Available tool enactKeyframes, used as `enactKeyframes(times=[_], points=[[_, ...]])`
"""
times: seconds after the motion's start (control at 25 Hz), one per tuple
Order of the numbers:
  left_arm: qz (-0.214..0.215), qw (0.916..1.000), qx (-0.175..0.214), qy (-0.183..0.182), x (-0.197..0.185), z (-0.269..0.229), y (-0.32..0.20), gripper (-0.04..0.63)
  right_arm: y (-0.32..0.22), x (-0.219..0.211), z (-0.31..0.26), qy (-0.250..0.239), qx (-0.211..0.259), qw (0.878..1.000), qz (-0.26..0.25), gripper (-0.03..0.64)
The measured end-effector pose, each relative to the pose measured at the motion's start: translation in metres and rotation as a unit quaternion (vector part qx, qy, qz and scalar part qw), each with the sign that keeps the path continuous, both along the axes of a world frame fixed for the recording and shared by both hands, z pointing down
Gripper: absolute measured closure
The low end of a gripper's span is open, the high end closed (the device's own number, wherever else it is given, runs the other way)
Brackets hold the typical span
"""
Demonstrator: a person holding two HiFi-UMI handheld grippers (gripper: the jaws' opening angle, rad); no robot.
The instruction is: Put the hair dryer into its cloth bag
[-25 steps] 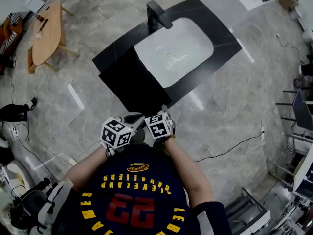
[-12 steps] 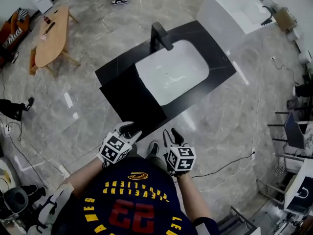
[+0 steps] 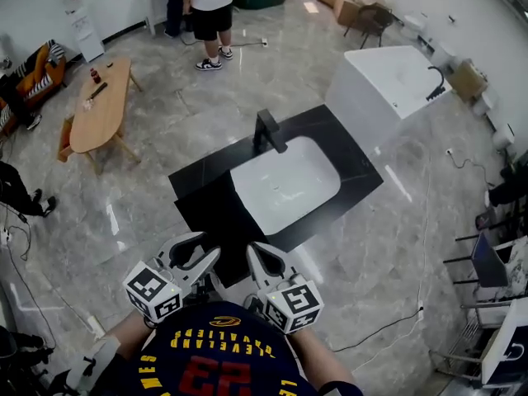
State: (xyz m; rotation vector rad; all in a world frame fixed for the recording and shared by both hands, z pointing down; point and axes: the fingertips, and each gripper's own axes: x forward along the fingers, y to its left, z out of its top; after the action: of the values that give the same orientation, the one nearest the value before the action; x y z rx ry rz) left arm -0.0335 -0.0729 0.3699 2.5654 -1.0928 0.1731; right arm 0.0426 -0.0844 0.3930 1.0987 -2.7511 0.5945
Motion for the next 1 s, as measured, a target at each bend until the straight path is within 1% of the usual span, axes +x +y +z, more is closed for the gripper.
enactKeyframes(times=[0.08,0.16,0.24,0.32,0.36,0.4,0.52,0.6,0.8,1.0], points=[[-0.003,0.9991,0.038,0.017,0.003,-0.037,0.004,0.446,-0.002,-0.015,-0.032,-0.019,0.024,0.999,-0.017,0.609],[-0.005,0.9973,0.067,0.027,0.004,-0.064,0.01,0.446,-0.004,-0.028,-0.064,-0.033,0.054,0.998,-0.031,0.609],[-0.008,0.9953,0.095,0.02,0.001,-0.081,0.016,0.461,-0.002,-0.04,-0.095,-0.043,0.087,0.994,-0.043,0.609],[-0.02,0.9935,0.112,0.007,-0.005,-0.087,0.02,0.544,0.003,-0.052,-0.116,-0.057,0.115,0.99,-0.062,0.609],[-0.029,0.9932,0.113,0.006,-0.009,-0.087,0.02,0.585,0.005,-0.058,-0.122,-0.064,0.124,0.988,-0.072,0.609],[-0.04,0.9933,0.109,0.009,-0.014,-0.084,0.02,0.592,0.007,-0.064,-0.124,-0.069,0.126,0.986,-0.079,0.609],[-0.07,0.993,0.093,0.021,-0.031,-0.077,0.02,0.592,0.014,-0.078,-0.117,-0.074,0.118,0.986,-0.094,0.609],[-0.083,0.9923,0.09,0.019,-0.038,-0.076,0.021,0.592,0.017,-0.082,-0.113,-0.071,0.117,0.986,-0.098,0.609],[-0.093,0.9924,0.081,0.005,-0.042,-0.069,0.024,0.592,0.021,-0.089,-0.107,-0.062,0.119,0.985,-0.107,0.609],[-0.096,0.9924,0.077,0.003,-0.041,-0.069,0.024,0.592,0.025,-0.092,-0.116,-0.068,0.143,0.981,-0.113,0.609]])
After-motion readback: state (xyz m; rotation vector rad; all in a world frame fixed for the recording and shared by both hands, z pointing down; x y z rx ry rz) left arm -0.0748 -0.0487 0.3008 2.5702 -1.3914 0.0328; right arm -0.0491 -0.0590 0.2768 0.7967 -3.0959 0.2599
